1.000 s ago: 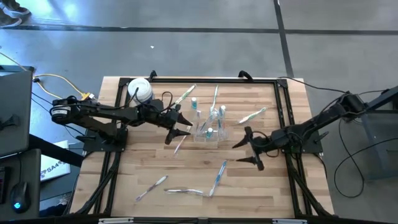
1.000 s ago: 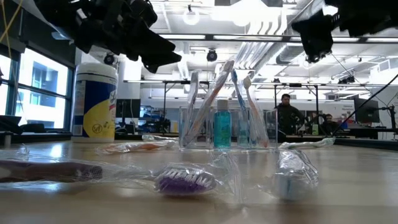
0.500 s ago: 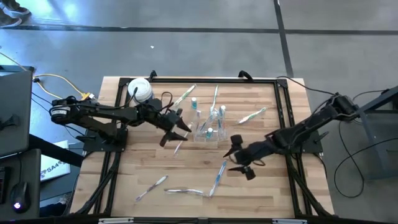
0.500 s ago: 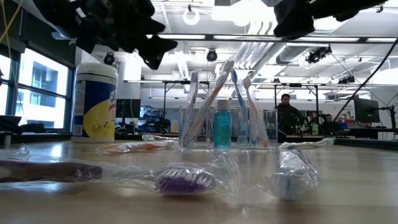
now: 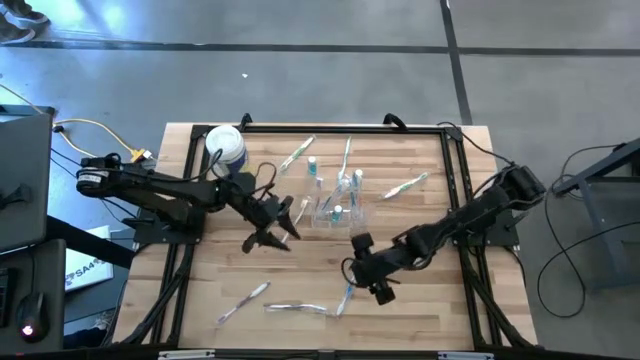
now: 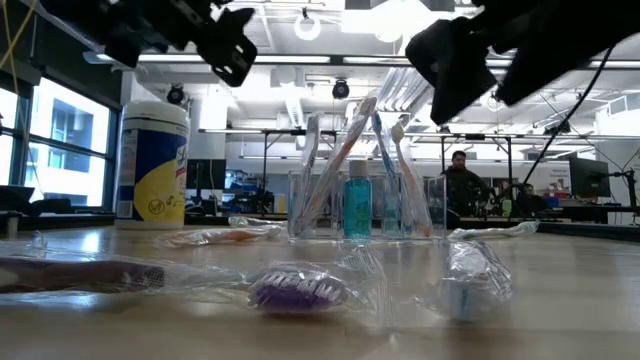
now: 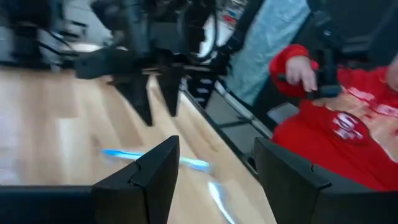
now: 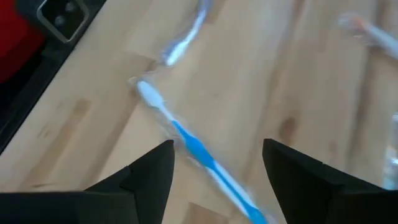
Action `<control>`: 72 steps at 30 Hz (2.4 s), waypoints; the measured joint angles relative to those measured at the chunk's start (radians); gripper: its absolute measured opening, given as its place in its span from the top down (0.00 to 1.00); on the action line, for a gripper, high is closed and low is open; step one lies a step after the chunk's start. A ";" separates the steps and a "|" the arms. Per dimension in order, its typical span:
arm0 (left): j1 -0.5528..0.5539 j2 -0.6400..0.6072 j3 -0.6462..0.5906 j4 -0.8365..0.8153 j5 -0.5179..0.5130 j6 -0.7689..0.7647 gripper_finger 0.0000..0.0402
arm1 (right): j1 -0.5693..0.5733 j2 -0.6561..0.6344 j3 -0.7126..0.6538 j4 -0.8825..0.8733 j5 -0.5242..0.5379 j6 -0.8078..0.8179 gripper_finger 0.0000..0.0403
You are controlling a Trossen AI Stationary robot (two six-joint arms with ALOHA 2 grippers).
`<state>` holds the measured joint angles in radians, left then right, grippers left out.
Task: Pick & Place toothbrushing station
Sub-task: Put the blue toothbrush into the left section of the transparent organizer
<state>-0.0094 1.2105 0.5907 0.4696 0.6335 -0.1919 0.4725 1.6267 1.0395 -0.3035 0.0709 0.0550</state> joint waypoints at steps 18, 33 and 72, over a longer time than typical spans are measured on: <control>-0.225 0.001 -0.001 0.007 -0.121 -0.001 0.48 | 0.002 0.131 0.026 0.089 -0.093 -0.025 0.42; -0.286 0.002 -0.001 -0.003 -0.158 0.002 0.48 | 0.019 0.187 0.027 0.109 -0.023 -0.052 0.41; -0.301 0.002 -0.001 -0.047 -0.203 -0.046 0.48 | 0.001 0.289 0.022 0.178 -0.102 0.050 0.96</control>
<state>-0.3107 1.2125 0.5896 0.4223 0.4305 -0.2377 0.4735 1.9156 1.0612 -0.1252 -0.0310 0.1052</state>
